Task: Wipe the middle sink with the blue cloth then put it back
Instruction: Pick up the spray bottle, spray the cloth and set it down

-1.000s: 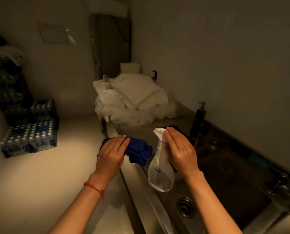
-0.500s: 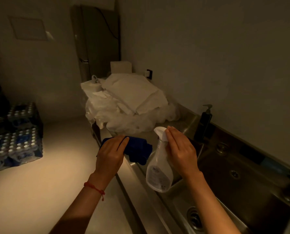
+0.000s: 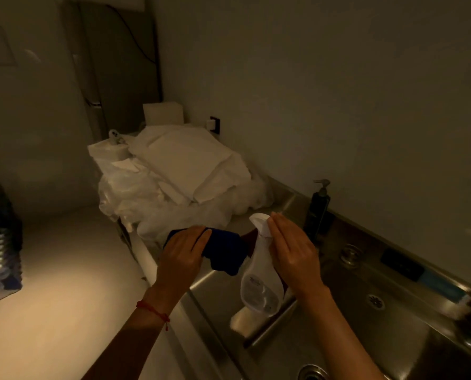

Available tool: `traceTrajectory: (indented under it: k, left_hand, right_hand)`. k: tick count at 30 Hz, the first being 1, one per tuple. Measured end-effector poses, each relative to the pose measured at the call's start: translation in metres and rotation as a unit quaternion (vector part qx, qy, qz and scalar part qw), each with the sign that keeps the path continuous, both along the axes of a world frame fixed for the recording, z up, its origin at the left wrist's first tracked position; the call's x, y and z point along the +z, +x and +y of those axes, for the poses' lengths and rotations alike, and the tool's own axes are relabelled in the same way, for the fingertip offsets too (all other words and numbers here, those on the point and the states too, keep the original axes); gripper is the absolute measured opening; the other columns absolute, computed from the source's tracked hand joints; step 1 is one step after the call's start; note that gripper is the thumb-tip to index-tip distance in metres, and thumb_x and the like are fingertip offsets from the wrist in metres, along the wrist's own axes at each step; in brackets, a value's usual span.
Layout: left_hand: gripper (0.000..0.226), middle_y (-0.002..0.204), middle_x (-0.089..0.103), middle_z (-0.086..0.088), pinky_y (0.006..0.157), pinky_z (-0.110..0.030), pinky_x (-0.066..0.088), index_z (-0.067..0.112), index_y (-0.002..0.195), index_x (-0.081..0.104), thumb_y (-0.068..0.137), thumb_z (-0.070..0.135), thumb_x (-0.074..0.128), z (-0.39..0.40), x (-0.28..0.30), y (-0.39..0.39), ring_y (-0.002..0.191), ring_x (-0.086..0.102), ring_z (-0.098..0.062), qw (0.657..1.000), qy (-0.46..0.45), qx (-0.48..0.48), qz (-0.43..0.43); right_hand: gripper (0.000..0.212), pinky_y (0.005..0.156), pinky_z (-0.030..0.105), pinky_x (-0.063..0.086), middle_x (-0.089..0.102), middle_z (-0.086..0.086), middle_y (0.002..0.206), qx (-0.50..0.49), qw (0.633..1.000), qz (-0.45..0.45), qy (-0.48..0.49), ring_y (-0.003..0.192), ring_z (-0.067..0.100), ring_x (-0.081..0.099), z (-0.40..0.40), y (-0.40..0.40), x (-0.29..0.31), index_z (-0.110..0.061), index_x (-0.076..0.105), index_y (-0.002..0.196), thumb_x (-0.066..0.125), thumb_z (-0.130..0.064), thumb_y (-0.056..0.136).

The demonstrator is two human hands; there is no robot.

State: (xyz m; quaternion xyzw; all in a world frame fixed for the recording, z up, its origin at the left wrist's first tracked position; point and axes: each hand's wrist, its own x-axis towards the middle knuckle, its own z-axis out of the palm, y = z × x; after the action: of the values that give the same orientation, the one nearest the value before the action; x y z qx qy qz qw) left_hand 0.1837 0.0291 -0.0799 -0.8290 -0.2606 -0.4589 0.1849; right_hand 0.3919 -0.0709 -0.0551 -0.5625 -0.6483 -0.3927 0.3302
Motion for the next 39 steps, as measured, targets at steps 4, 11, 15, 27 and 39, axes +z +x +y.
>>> traceTrajectory:
  k: [4, 11, 15, 27, 39]
  left_hand:
    - [0.032, 0.091, 0.074, -0.023, 0.07, -0.044, 0.06, -0.008, 0.09, 0.076, 0.078, 0.003, 0.048, 0.026, 0.002, 0.024, 0.08, 0.074, -0.035, 1.0, 0.018, -0.007, -0.004]
    - [0.035, 0.09, 0.074, -0.024, 0.068, -0.045, 0.059, -0.009, 0.088, 0.076, 0.086, 0.004, 0.043, 0.071, 0.002, 0.056, 0.078, 0.074, -0.036, 0.999, 0.025, -0.047, -0.005]
    - [0.033, 0.09, 0.074, -0.024, 0.068, -0.045, 0.059, -0.008, 0.089, 0.076, 0.083, 0.003, 0.045, 0.104, -0.001, 0.074, 0.078, 0.074, -0.036, 0.997, 0.033, -0.068, -0.001]
    - [0.058, 0.092, 0.074, -0.023, 0.071, -0.044, 0.059, -0.007, 0.092, 0.076, 0.104, 0.012, 0.022, 0.231, -0.004, 0.117, 0.081, 0.074, -0.035, 0.98, 0.041, -0.193, 0.004]
    - [0.059, 0.093, 0.074, -0.023, 0.07, -0.044, 0.059, -0.007, 0.091, 0.076, 0.104, 0.013, 0.022, 0.287, 0.001, 0.146, 0.081, 0.074, -0.035, 0.97, 0.052, -0.236, 0.014]
  right_hand:
    - [0.034, 0.092, 0.042, 0.047, 0.064, 0.025, 0.112, -0.015, 1.0, -0.004, 0.005, 0.104, 0.032, 0.062, 0.02, 0.022, -0.001, 0.007, 0.06, 0.111, 0.055, -0.014, 0.085]
    - [0.031, 0.091, 0.042, 0.048, 0.064, 0.024, 0.112, -0.051, 0.998, -0.022, 0.004, 0.104, 0.033, 0.062, 0.051, 0.044, 0.003, 0.007, 0.061, 0.11, 0.052, -0.014, 0.09]
    - [0.029, 0.09, 0.041, 0.048, 0.065, 0.025, 0.109, -0.075, 0.996, -0.038, 0.006, 0.101, 0.034, 0.063, 0.071, 0.051, 0.006, 0.008, 0.063, 0.106, 0.051, -0.012, 0.09]
    - [0.026, 0.09, 0.041, 0.049, 0.065, 0.024, 0.109, -0.211, 0.976, -0.054, 0.025, 0.101, 0.033, 0.064, 0.151, 0.06, 0.007, 0.008, 0.064, 0.105, 0.047, -0.006, 0.092]
    - [0.029, 0.09, 0.038, 0.047, 0.066, 0.023, 0.108, -0.288, 0.955, -0.068, 0.018, 0.1, 0.032, 0.065, 0.2, 0.081, 0.005, 0.007, 0.064, 0.107, 0.043, -0.01, 0.095]
